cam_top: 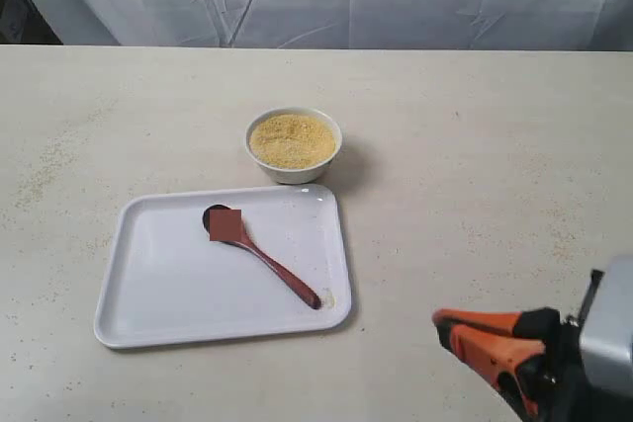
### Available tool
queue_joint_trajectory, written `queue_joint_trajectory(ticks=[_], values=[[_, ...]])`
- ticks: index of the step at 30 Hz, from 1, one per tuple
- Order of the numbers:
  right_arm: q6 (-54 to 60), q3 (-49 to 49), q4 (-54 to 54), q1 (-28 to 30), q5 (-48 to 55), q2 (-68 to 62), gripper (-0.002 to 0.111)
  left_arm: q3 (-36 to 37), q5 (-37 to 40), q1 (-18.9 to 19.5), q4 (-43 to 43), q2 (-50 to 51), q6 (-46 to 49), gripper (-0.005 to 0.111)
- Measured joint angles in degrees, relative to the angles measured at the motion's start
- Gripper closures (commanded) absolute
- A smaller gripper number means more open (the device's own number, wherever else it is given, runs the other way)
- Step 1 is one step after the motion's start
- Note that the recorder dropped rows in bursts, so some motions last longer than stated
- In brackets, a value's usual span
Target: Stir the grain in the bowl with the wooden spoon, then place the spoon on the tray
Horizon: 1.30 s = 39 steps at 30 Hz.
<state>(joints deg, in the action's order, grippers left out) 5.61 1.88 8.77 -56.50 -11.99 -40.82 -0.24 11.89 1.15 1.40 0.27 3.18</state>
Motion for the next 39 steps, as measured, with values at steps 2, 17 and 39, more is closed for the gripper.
queue_joint_trajectory(ticks=[2, 17, 39], values=[[0.00, -1.29, 1.58, 0.00, 2.44, 2.29, 0.105, 0.00, 0.00, 0.00, 0.00, 0.00, 0.00, 0.106], [0.69, -1.85, 4.08, 28.50, 4.17, 29.79, 0.105, 0.00, 0.00, 0.00, 0.00, 0.00, 0.00, 0.106], [0.00, -1.85, 7.80, 48.81, 30.12, 40.43, 0.105, 0.00, 0.00, 0.00, 0.00, 0.00, 0.00, 0.106]])
